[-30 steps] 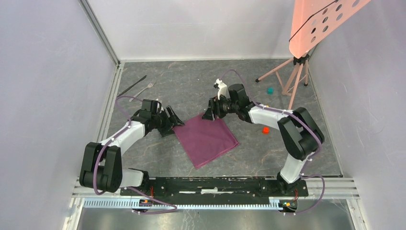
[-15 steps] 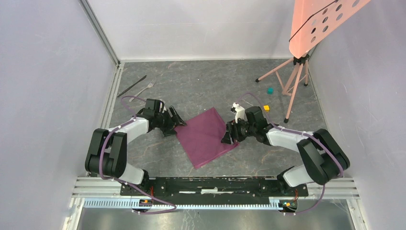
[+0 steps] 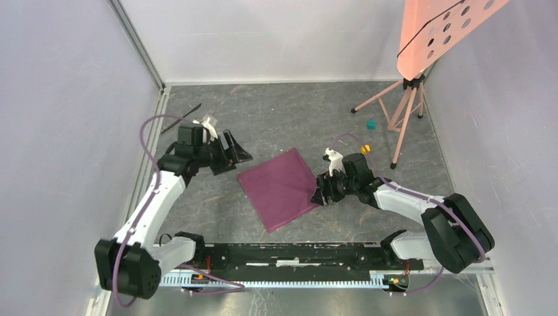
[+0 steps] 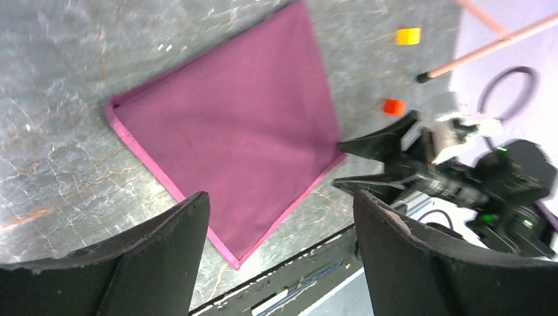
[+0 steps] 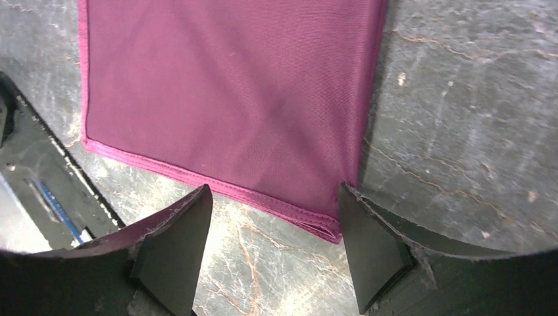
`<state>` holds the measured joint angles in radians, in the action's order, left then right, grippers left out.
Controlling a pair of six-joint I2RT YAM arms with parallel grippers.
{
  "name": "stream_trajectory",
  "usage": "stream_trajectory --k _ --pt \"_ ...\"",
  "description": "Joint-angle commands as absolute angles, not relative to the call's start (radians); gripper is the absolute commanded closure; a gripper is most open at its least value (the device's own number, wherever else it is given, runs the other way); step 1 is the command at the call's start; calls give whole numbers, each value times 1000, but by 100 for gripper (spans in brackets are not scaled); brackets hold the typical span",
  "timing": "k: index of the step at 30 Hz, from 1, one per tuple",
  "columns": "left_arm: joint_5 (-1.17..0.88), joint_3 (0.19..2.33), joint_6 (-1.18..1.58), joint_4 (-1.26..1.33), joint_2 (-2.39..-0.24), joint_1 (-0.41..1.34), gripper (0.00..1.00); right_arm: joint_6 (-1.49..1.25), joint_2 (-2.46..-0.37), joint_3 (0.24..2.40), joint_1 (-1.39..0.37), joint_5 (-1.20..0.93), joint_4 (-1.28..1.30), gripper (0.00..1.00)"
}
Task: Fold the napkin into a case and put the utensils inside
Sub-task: Pick up the lower triangle-folded napkin from the center of the board.
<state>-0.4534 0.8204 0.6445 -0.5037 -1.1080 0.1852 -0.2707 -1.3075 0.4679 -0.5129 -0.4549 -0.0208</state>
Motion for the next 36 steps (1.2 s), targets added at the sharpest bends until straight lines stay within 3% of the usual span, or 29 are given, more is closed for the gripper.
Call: stream_trajectory --k 1,6,14,18,22,25,28,31,36 --pt "-406 1033 451 -756 -998 181 13 -247 -1254 442 -512 -340 38 24" --pt "-310 1204 401 -835 -982 181 11 -202 -1267 482 -513 -181 137 24" --pt "-393 1329 519 -700 -1055 181 10 -192 -1215 679 -666 5 336 22" --pt "-416 1381 570 -626 -1116 181 9 -230 -1244 769 -828 180 427 15" --pt "-387 1504 518 -668 -1202 181 9 -304 -1292 795 -975 186 431 9" --pt "-244 1608 414 -753 -1245 181 8 -327 -1362 843 -1066 178 450 3" --pt "-51 1571 360 -753 -1215 181 0 -328 -1443 931 -1135 182 505 2" --pt "65 1459 349 -695 -1159 181 0 -333 -1535 1021 -1165 162 569 4" --pt "128 1333 343 -630 -1079 139 0 -357 -1690 1165 -1203 60 639 15"
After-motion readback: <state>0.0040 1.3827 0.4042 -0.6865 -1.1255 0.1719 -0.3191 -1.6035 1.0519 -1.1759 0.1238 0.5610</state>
